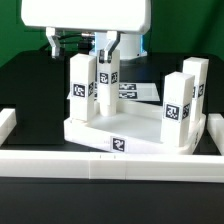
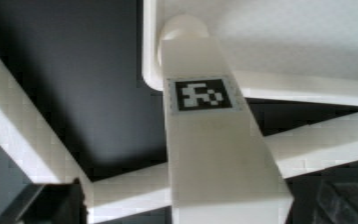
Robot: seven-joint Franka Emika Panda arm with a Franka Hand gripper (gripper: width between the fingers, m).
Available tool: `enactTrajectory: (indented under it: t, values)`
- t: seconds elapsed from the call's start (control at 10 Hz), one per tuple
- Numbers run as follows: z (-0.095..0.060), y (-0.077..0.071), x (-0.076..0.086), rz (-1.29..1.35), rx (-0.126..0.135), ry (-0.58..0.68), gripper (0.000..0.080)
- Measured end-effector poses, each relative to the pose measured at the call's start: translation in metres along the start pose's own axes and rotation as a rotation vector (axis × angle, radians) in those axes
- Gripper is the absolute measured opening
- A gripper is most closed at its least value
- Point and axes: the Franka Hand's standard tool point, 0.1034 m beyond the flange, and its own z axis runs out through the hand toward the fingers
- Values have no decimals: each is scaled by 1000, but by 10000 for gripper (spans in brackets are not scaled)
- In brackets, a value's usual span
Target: Assemble desk
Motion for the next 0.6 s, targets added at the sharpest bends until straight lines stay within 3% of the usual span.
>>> enactTrajectory:
  t: [0.1,0.2,0.3,0.4,0.6]
  values:
    - [0,4,1,12,5,-58,649]
    - [0,5,-5,23,23,-204,649]
    - [-1,5,6,25,23,-228,649]
    - [0,4,1,28,29,-304,649]
    - [4,2,11,24,20,-313,649]
